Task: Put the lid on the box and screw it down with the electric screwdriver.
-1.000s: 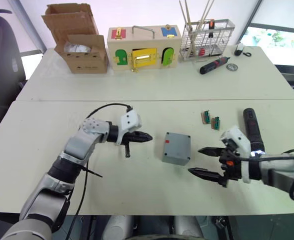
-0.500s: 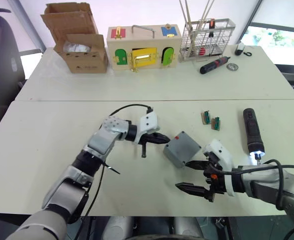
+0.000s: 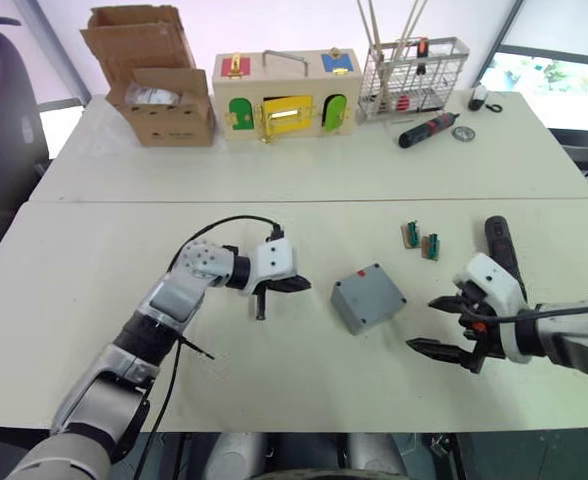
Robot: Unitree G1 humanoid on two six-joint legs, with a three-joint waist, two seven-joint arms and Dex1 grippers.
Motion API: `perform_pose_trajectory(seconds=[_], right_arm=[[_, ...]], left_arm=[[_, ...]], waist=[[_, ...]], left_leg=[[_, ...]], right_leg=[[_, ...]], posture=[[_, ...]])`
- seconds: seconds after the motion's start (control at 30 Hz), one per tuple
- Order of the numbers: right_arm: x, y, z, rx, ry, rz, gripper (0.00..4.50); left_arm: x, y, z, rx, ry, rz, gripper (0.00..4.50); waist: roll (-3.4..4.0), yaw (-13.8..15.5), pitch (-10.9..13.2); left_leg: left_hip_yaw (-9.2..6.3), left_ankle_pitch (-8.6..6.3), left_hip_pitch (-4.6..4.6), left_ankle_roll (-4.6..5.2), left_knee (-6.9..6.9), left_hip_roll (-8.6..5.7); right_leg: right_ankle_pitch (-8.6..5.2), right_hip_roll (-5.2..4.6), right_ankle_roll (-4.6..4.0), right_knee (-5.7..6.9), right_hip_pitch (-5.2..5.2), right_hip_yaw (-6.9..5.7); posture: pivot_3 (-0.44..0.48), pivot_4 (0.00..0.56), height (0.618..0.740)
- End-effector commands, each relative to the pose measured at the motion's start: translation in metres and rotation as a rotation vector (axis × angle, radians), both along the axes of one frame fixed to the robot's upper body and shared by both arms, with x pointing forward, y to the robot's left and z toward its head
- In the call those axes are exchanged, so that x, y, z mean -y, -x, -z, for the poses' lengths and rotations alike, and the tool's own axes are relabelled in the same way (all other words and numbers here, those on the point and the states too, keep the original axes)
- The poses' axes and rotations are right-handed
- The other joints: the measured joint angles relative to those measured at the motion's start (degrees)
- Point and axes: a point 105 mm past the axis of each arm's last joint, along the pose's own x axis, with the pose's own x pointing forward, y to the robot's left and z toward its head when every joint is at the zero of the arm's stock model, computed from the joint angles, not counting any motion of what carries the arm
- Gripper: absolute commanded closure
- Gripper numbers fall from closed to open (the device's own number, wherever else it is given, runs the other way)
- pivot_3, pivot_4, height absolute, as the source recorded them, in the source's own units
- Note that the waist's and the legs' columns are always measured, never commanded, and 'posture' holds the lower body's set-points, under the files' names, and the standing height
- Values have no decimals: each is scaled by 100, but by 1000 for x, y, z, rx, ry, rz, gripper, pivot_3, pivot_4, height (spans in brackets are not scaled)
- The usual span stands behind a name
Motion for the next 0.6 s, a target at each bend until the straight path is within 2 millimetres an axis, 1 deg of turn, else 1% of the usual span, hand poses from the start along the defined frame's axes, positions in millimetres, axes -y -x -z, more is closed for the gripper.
perform_pose_trajectory(seconds=[0.03, 0.1, 0.17, 0.3, 0.43, 0.5, 0.6], right_arm=[[-8, -5, 2, 24, -1, -54, 55], [-13, -7, 5, 13, -14, -79, 55], [-18, -6, 9, -7, -15, -107, 55], [-29, -2, 14, -29, -37, -142, 55], [-42, 4, 15, -41, -93, -148, 55], [-44, 6, 16, -48, -106, -137, 55], [-47, 6, 18, -47, -122, -116, 55]], left_arm=[[8, 17, -16, -54, 69, 57, 4500], [15, 26, -18, -119, 112, 86, 4500], [20, 29, -18, -138, 124, 96, 4500], [25, 26, -14, -111, 111, 81, 4500], [28, 15, -17, -70, 134, 36, 4500], [29, 12, -18, -67, 152, 20, 4500], [30, 13, -19, -68, 156, 30, 4500]], waist=[[-1, -22, 0], [-1, -29, 0], [-1, -26, 0], [-1, -27, 0], [-2, -24, 0], [-2, -25, 0], [-2, -18, 0]], left_leg=[[1, 0, 0, 0, 1, 0], [1, 0, 0, 0, 0, 0], [1, 0, 1, 0, 0, 1], [0, 0, 1, -1, 0, 1], [0, 0, 1, -1, 0, 1], [0, 0, 1, -1, 0, 1], [-1, 0, 1, -1, 0, 1]], right_leg=[[0, 0, 0, -1, 0, 0], [0, 0, 0, -1, 0, 1], [0, 0, 0, 0, -1, 0], [0, 1, 0, 0, -2, 0], [0, 1, 0, 0, -2, 0], [0, 1, 0, 0, -2, 0], [0, 1, 0, 0, -2, 0]], posture=[[0, 150, 737], [0, 150, 737], [0, 150, 737], [0, 150, 737], [0, 150, 737], [0, 150, 737], [0, 150, 737]])
